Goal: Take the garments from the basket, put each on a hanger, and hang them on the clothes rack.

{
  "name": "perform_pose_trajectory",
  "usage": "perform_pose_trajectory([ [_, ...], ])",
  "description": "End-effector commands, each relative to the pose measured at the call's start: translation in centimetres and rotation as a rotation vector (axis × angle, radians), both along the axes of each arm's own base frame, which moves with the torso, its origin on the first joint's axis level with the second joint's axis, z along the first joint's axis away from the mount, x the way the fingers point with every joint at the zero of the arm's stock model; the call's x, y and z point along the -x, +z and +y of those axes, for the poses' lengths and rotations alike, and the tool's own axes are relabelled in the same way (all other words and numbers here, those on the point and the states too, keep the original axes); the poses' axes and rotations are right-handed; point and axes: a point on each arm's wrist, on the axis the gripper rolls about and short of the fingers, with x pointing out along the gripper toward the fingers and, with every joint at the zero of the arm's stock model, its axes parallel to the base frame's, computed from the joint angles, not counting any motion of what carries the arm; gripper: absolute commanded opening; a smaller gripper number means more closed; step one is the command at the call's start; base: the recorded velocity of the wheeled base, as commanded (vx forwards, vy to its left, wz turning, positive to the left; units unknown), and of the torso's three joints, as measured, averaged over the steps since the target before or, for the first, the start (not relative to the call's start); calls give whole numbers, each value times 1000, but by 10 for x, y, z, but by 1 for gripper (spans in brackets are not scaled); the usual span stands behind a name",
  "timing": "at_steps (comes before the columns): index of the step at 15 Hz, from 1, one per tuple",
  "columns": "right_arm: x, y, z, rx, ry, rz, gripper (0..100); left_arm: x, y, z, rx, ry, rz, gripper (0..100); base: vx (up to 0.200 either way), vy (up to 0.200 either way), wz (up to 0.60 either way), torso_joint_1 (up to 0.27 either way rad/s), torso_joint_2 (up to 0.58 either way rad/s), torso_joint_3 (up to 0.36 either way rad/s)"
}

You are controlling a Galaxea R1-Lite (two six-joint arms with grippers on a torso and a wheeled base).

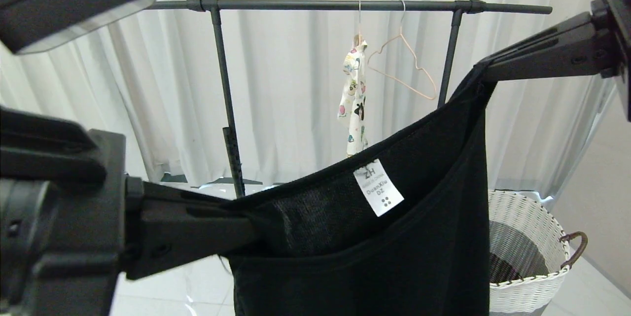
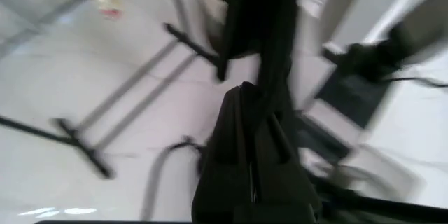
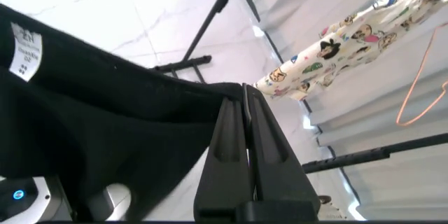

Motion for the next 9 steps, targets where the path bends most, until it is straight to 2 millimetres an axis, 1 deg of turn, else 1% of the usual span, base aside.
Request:
perform_pose_trajectory([
  [1, -10, -3, 12, 12, 0, 10, 0, 10, 2, 0, 19, -39, 13, 0, 0, 0, 0, 0, 0, 0],
  [3, -8, -2, 9, 11, -5, 9, 0, 11, 2, 1, 20, -38, 11, 0, 0, 0, 0, 0, 0, 0],
  [5, -5, 1, -2, 11, -26, 9, 0, 9, 1, 0, 11, -26, 8, 0, 0, 0, 0, 0, 0, 0],
  [7, 4, 2, -18, 27, -48, 23, 0, -2, 4, 1, -3, 43, -32, 0, 0, 0, 0, 0, 0, 0],
  [9, 17, 3, -33, 49, -48, 45, 0, -26, 6, 4, -80, 93, -134, 0, 0, 0, 0, 0, 0, 0],
])
